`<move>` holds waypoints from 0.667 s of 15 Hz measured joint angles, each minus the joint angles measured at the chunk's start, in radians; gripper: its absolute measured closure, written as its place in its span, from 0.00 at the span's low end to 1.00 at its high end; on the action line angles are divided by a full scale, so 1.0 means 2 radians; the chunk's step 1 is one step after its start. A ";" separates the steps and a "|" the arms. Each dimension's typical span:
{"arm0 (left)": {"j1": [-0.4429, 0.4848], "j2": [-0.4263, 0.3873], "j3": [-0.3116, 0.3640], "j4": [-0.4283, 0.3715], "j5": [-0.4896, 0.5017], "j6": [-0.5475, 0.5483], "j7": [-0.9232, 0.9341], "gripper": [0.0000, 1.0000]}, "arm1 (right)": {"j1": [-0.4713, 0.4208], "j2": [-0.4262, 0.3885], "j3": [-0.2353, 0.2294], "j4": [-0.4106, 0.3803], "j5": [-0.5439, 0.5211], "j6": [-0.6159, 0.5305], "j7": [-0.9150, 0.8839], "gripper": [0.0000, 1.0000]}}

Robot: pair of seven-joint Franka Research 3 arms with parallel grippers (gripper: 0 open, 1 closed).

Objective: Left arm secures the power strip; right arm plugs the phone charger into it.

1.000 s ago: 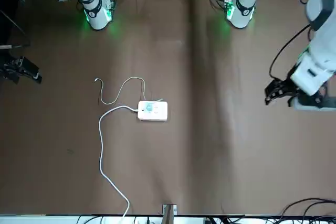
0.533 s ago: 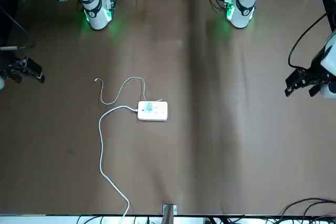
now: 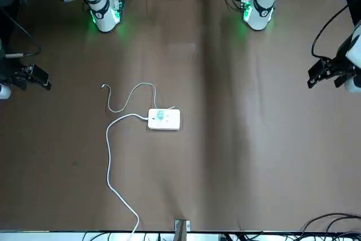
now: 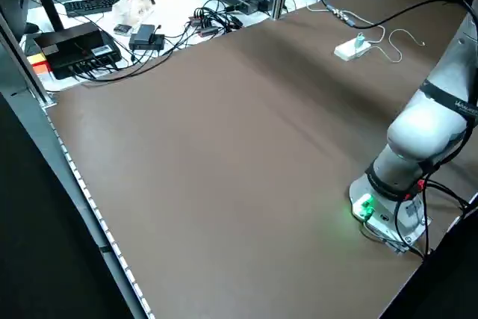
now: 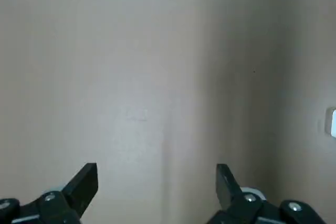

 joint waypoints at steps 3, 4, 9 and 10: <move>0.000 -0.004 -0.002 0.000 0.000 -0.003 -0.001 0.00 | 0.000 0.000 0.000 0.000 0.000 0.001 0.000 0.00; 0.000 -0.004 -0.002 -0.001 0.000 -0.003 -0.001 0.00 | 0.000 0.000 0.000 0.000 0.000 0.001 0.000 0.00; 0.003 -0.003 -0.001 -0.002 0.000 -0.003 0.000 0.00 | -0.001 0.000 0.000 0.000 0.000 0.002 0.001 0.00; 0.006 -0.003 -0.001 -0.002 0.000 -0.003 0.001 0.00 | -0.001 0.000 0.000 0.000 0.000 0.002 0.001 0.00</move>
